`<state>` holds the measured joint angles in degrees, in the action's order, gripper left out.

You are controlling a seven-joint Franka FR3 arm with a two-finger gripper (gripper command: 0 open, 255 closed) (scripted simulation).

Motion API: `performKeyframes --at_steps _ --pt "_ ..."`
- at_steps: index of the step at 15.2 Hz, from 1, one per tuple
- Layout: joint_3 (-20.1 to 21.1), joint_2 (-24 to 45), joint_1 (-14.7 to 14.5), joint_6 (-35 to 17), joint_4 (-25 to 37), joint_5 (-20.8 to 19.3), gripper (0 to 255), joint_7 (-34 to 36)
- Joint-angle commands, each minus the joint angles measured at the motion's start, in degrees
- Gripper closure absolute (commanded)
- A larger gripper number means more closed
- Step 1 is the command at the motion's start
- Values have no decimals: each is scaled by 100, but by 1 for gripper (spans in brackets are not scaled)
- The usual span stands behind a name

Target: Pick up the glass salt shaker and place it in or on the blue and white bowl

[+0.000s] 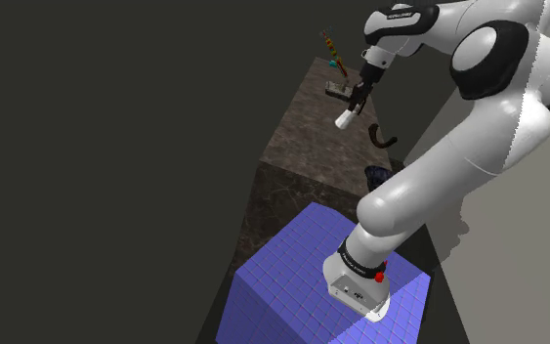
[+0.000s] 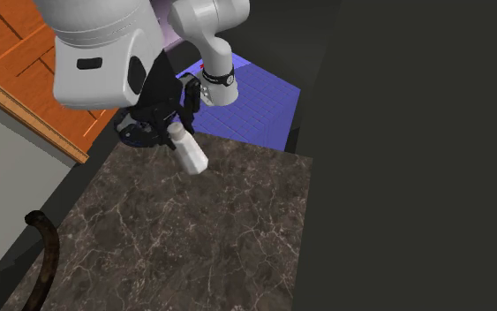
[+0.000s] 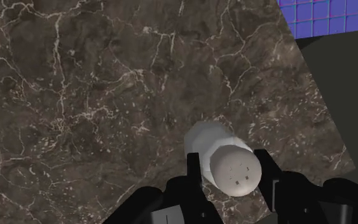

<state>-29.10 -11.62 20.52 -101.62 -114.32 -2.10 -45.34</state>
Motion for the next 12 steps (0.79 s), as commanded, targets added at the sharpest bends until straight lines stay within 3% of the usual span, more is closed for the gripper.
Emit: performKeyframes --at_steps 1,12 --pt "-23 -407 102 38 -325 -209 255 -40" --pt "-258 -2214 896 605 -1406 -1173 255 -599"
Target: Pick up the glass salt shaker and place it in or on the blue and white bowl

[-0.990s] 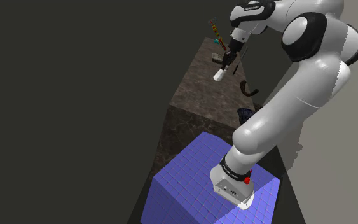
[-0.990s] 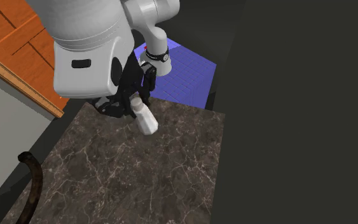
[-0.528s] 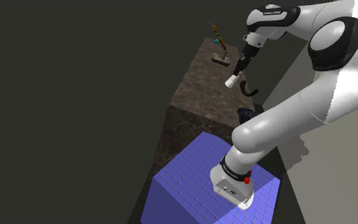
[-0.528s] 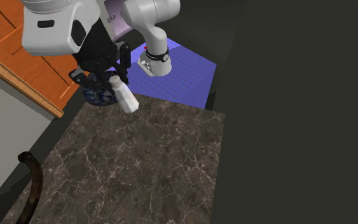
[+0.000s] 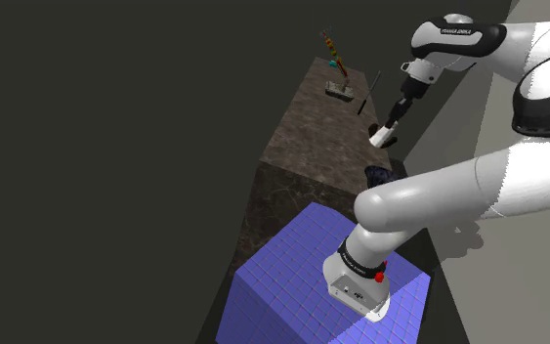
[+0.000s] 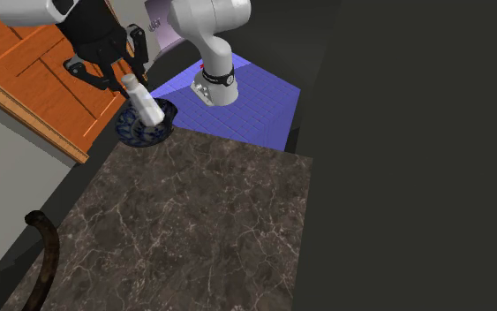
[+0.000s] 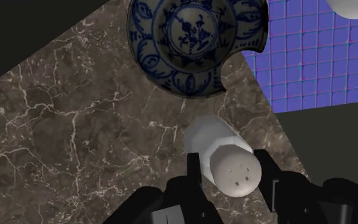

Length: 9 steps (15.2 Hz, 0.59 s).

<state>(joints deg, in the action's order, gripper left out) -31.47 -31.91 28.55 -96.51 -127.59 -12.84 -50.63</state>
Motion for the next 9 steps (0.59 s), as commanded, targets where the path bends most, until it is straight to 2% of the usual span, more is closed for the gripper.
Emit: performKeyframes --at_steps 1,7,9 --pt "-52 -326 176 165 -136 -181 255 -147" --pt "-274 -1022 626 584 -330 -636 255 -637" --pt "-316 -1041 645 442 -488 -674 255 -631"
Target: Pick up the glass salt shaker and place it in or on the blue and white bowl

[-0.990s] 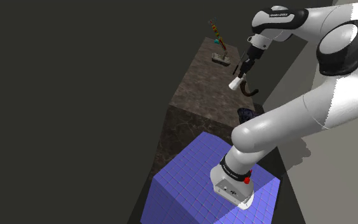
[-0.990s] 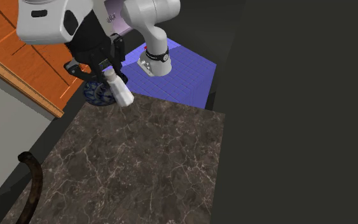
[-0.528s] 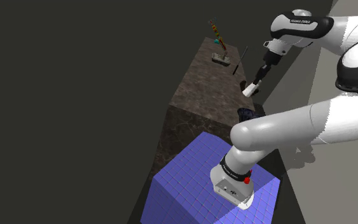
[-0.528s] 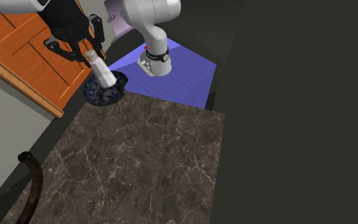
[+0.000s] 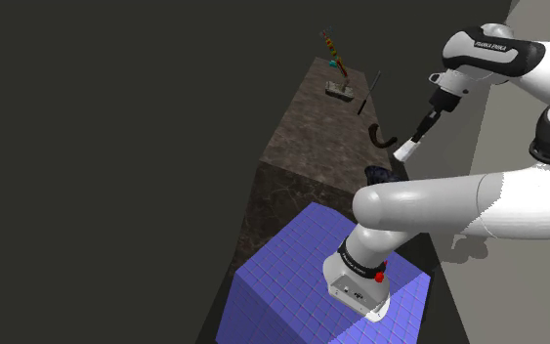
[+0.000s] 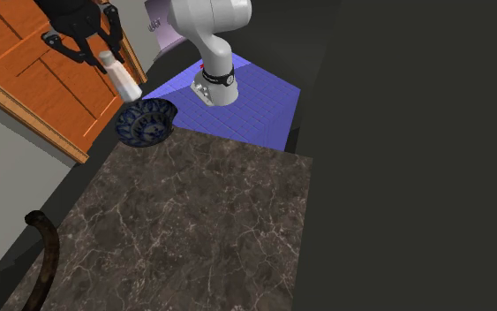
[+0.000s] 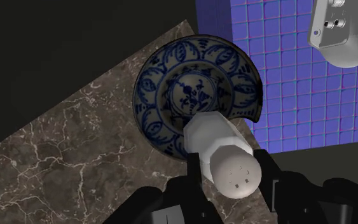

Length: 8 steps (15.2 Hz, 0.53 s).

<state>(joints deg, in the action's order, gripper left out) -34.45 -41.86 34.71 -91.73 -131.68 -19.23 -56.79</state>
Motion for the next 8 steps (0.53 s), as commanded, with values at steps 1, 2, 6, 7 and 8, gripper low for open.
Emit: performKeyframes --at_steps 1,2,6,7,8 --pt "-40 -53 37 -108 -157 -54 255 -11" --pt "-63 -59 45 -180 -234 -74 255 -8" --pt "-161 -71 74 -471 -531 -154 255 3" --pt "-188 -70 81 -544 -603 -174 255 5" --pt "-215 -68 87 -619 -674 -195 255 7"
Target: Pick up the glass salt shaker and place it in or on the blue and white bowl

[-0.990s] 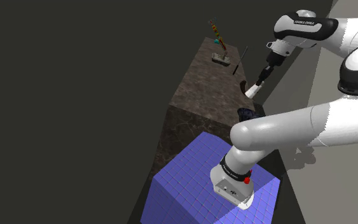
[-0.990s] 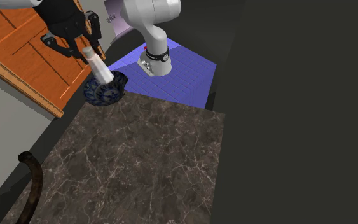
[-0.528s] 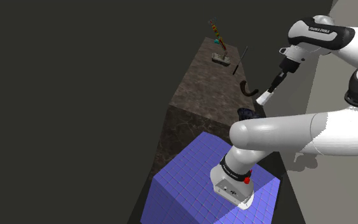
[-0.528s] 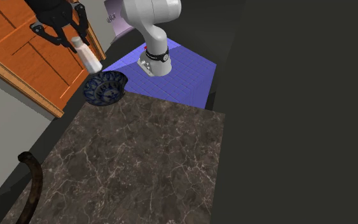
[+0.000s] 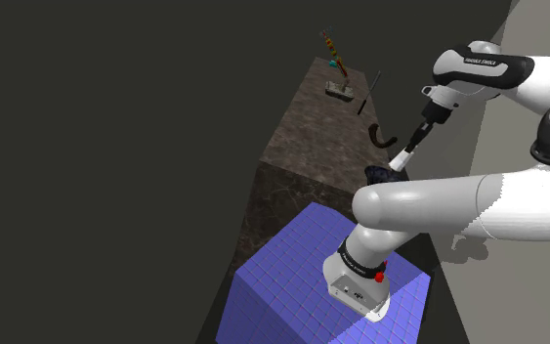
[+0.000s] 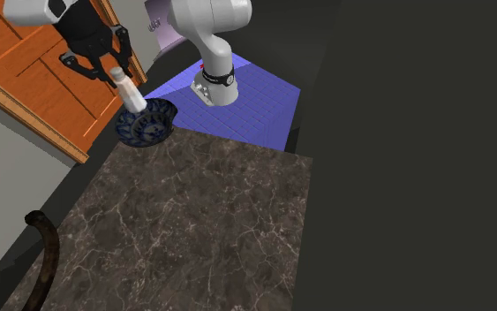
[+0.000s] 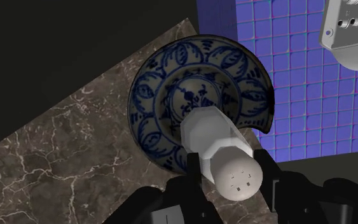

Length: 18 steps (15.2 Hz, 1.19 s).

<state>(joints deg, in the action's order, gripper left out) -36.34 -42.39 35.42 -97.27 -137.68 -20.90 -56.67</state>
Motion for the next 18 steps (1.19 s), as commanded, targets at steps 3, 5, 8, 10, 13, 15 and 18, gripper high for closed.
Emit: performKeyframes --at_steps 3,5,8,10,13,15,18 --pt "-112 2 33 -291 -281 -90 255 0" --pt "-172 21 43 -445 -414 -133 255 3" --pt "-269 61 54 -681 -605 -199 255 6" --pt "-353 106 59 -877 -754 -252 255 7" --pt "-353 105 59 -877 -754 -253 255 7" --pt "-353 105 59 -877 -754 -253 255 7" --pt "-353 105 59 -877 -754 -253 255 7"
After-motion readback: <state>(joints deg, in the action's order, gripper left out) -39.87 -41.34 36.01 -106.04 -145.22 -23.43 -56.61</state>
